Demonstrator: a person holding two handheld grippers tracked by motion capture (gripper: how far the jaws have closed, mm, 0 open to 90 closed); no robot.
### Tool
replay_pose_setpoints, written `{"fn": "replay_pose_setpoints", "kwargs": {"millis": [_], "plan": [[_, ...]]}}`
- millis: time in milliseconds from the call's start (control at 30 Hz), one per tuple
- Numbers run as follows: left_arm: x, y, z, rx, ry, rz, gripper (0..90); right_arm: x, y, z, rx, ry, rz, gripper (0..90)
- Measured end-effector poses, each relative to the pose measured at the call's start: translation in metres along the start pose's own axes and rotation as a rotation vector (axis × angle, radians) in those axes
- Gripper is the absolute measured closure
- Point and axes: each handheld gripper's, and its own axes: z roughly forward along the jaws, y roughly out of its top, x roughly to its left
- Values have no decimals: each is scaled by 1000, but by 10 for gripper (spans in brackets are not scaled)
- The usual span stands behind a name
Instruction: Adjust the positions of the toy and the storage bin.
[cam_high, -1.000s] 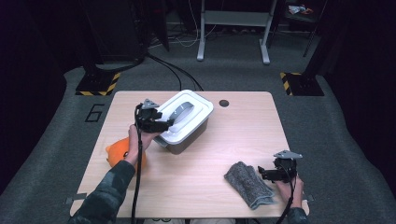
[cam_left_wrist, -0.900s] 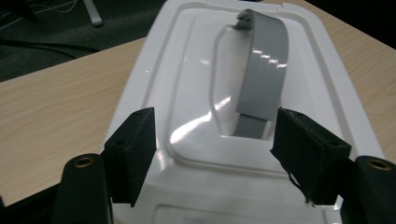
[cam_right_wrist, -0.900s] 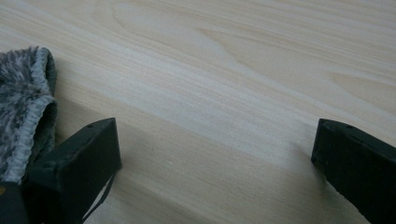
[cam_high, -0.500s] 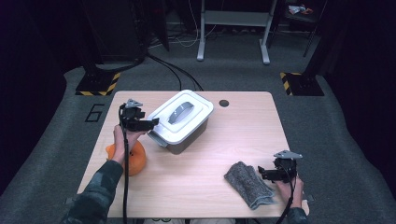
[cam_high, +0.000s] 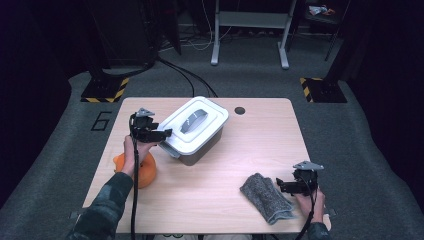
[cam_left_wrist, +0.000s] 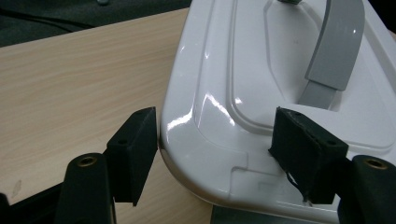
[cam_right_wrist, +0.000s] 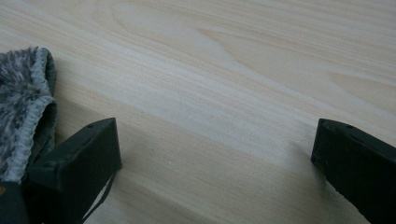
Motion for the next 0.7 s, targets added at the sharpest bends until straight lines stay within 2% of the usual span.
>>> {"fn": "replay_pose_setpoints", "kwargs": {"millis": [200, 333, 433, 600, 700], "plan": [[-9, 0, -3, 10, -7, 19, 297, 0, 0, 0, 0, 0, 0, 4], [-20, -2, -7, 17, -4, 88, 297, 0, 0, 0, 1, -1, 0, 4], [-26, -5, -8, 31, -8, 111, 288, 0, 0, 0, 1, -1, 1, 4], [-34, -7, -8, 27, -20, 105, 277, 0, 0, 0, 1, -2, 1, 4], [-39, -9, -10, 28, -22, 117, 274, 0, 0, 0, 1, -2, 1, 4]]}}
